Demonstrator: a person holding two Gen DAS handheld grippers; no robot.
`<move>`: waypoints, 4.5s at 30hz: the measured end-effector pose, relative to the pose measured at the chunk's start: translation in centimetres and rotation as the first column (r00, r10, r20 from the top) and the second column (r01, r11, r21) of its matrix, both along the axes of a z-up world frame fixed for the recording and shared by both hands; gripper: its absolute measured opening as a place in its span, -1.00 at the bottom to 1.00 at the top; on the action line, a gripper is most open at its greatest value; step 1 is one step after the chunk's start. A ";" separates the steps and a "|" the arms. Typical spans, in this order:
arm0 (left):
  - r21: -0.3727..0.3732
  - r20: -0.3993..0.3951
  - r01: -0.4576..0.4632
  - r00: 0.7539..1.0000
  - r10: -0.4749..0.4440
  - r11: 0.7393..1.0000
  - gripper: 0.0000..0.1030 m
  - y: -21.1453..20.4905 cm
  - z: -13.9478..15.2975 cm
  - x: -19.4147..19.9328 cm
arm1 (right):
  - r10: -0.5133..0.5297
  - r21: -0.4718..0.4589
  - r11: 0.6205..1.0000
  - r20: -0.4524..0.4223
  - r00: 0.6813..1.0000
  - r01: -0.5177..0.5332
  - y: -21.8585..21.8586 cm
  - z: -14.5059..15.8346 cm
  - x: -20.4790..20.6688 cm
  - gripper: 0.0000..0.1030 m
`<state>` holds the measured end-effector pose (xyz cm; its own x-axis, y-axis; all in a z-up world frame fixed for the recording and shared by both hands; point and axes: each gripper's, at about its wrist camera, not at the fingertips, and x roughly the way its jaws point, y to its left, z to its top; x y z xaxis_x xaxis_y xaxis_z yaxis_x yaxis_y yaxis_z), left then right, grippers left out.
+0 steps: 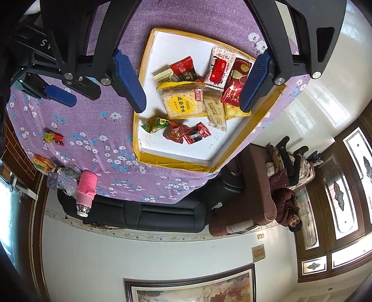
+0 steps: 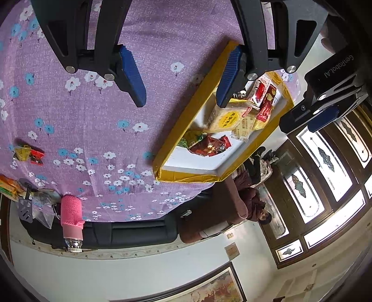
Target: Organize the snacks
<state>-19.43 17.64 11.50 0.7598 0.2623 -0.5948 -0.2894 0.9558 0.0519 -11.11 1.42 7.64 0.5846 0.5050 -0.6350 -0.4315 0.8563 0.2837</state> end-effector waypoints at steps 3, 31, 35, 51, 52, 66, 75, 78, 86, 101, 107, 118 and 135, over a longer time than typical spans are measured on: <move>0.002 -0.011 0.008 1.000 -0.008 1.000 0.61 -0.3 -0.3 0.4 | -0.010 0.000 1.000 -0.006 1.000 0.010 -0.6 -0.3 0.4 0.27; -0.056 -0.099 0.162 0.981 -0.167 0.985 0.61 -4.6 -3.1 6.3 | -0.489 -0.041 0.871 -0.180 0.854 0.490 -24.3 -4.4 22.9 0.27; -0.070 -0.105 0.178 0.977 -0.185 0.982 0.61 -4.9 -3.2 6.4 | -0.467 -0.080 0.884 -0.229 0.854 0.461 -23.0 -6.1 24.6 0.06; -0.297 -0.091 0.318 0.929 -0.358 0.900 0.60 -6.9 -2.7 9.3 | -0.202 -0.059 0.979 -0.230 0.952 0.194 -16.7 -6.8 17.2 0.35; -0.296 -0.088 0.328 0.926 -0.367 0.897 0.60 -7.3 -2.5 9.7 | -0.205 -0.081 0.978 -0.225 0.953 0.192 -16.1 -7.3 17.3 0.36; -0.223 -0.191 0.625 0.724 -0.662 0.748 0.60 -22.5 -5.7 25.7 | -0.342 0.014 0.938 -0.125 0.931 0.346 -23.7 -4.5 10.9 -0.29; -0.137 -0.321 0.728 0.609 -0.725 0.672 0.10 -30.0 -10.3 31.8 | -0.320 0.106 0.931 -0.219 0.922 0.348 -25.8 -5.5 11.9 -0.29; -0.162 -0.304 0.751 0.579 -0.757 0.640 -0.54 -30.1 -10.6 31.6 | -0.324 0.103 0.930 -0.227 0.918 0.353 -25.6 -5.8 12.0 -0.29; -0.213 -0.244 0.696 0.642 -0.727 0.686 -0.55 -26.0 -8.8 28.6 | -0.328 0.084 0.933 -0.210 0.921 0.351 -25.2 -6.0 12.0 -0.29; -0.261 -0.014 0.453 0.881 -0.473 0.852 -0.54 -7.7 -1.0 12.9 | -0.224 0.018 0.974 -0.078 0.971 0.226 -18.7 -3.9 9.6 -0.29; -0.241 0.013 0.294 0.954 -0.300 0.925 -0.54 -0.2 -1.1 7.9 | -0.039 0.030 0.999 -0.048 0.998 0.041 -9.9 -1.1 7.3 -0.30; -0.233 -0.019 0.088 0.995 -0.095 0.968 -0.54 7.7 -4.6 5.1 | 0.187 -0.052 0.980 -0.070 0.980 -0.190 5.7 -1.0 6.4 -0.31; -0.225 -0.060 0.008 0.998 -0.022 0.974 -0.50 10.5 -6.6 6.2 | 0.175 -0.189 0.962 -0.126 0.976 -0.197 12.8 -4.1 10.2 -0.30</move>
